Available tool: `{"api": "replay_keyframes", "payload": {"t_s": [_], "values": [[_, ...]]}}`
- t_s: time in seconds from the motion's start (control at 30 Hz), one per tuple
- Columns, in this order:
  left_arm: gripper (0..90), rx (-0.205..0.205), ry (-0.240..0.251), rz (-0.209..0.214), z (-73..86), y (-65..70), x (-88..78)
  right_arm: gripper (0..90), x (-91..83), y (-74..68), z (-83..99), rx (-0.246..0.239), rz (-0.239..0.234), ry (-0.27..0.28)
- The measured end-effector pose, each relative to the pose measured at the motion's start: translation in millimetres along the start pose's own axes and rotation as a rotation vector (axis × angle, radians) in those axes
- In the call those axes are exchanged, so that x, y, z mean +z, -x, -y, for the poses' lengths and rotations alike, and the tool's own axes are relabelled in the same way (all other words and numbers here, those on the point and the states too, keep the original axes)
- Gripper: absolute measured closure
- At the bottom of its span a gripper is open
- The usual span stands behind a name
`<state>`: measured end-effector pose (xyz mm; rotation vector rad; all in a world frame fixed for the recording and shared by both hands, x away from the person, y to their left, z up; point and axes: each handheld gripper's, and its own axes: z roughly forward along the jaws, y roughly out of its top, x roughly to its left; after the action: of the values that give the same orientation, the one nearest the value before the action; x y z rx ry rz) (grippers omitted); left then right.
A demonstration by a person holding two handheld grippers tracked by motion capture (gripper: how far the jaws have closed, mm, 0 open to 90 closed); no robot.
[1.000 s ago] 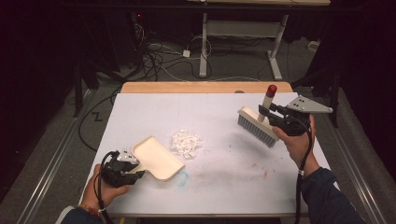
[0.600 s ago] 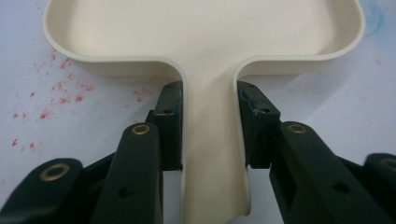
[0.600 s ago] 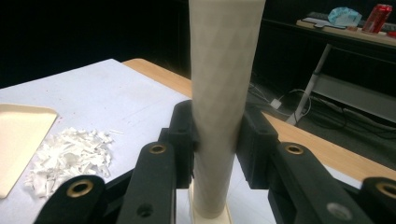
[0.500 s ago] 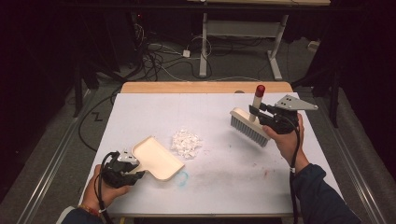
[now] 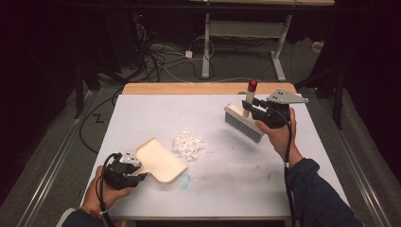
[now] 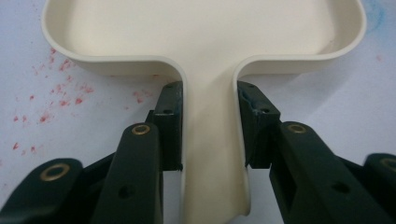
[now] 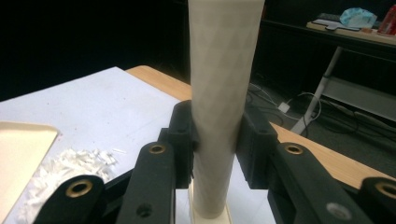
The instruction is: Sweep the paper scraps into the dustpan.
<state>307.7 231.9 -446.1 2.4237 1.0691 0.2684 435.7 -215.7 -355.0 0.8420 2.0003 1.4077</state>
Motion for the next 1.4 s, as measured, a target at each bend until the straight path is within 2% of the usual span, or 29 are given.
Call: {"api": "replay_keyframes", "payload": {"t_s": [0.13, 0.47, 0.5, 0.53, 0.57, 0.6, 0.73, 0.9, 1.0, 1.03, 1.07, 1.17, 1.27, 1.4], "values": [[63.4, 0.001, -0.005, 0.000, -0.6, -0.2, 0.3, 70.4, 12.1, -5.0, -3.1, -0.004, -0.009, -0.001], [63.4, -0.010, -0.007, 0.010, -0.3, -0.7, 1.8, 70.4, 37.5, -15.9, -6.4, -0.009, 0.003, -0.018], [63.4, -0.013, -0.005, 0.007, -0.5, -0.3, 2.5, 70.5, 44.5, -19.3, -6.7, -0.012, 0.014, -0.016], [63.4, -0.013, -0.005, 0.007, -0.5, -0.3, 2.5, 70.5, 44.5, -19.3, -6.7, -0.012, 0.014, -0.016], [63.4, -0.010, -0.010, 0.008, -1.3, -0.9, 2.5, 70.5, 52.3, -23.3, -7.2, -0.027, 0.041, -0.018], [63.4, -0.010, -0.010, 0.008, -1.3, -0.9, 2.5, 70.5, 52.3, -23.3, -7.2, -0.027, 0.041, -0.018], [63.4, -0.003, -0.012, 0.005, -2.3, -1.0, 2.7, 70.5, 72.4, -31.8, -12.7, -0.039, 0.042, -0.016], [63.5, 0.021, -0.019, 0.003, -2.7, -0.3, 1.8, 70.5, 92.6, -48.4, -19.1, -0.066, 0.009, -0.012], [63.5, 0.020, -0.026, 0.009, -2.4, -0.1, 2.1, 70.5, 99.7, -56.2, -20.7, -0.077, -0.012, -0.018], [63.4, 0.022, -0.028, 0.006, -2.5, 0.6, 2.2, 70.5, 108.0, -65.3, -21.4, -0.107, -0.016, -0.029], [63.5, 0.023, -0.029, 0.004, -2.6, 0.9, 2.1, 70.4, 110.8, -68.1, -21.4, -0.111, -0.018, -0.034], [63.4, 0.022, -0.029, 0.006, -2.5, 1.2, 1.8, 70.5, 117.5, -73.4, -20.5, -0.118, -0.022, -0.042], [63.4, 0.019, -0.029, 0.009, -3.7, 1.8, 1.9, 70.5, 127.5, -81.2, -15.4, -0.127, -0.051, -0.051], [63.4, 0.024, -0.032, 0.011, -4.8, 1.7, 1.1, 70.4, 129.4, -85.2, -14.0, -0.123, -0.084, -0.047]]}}
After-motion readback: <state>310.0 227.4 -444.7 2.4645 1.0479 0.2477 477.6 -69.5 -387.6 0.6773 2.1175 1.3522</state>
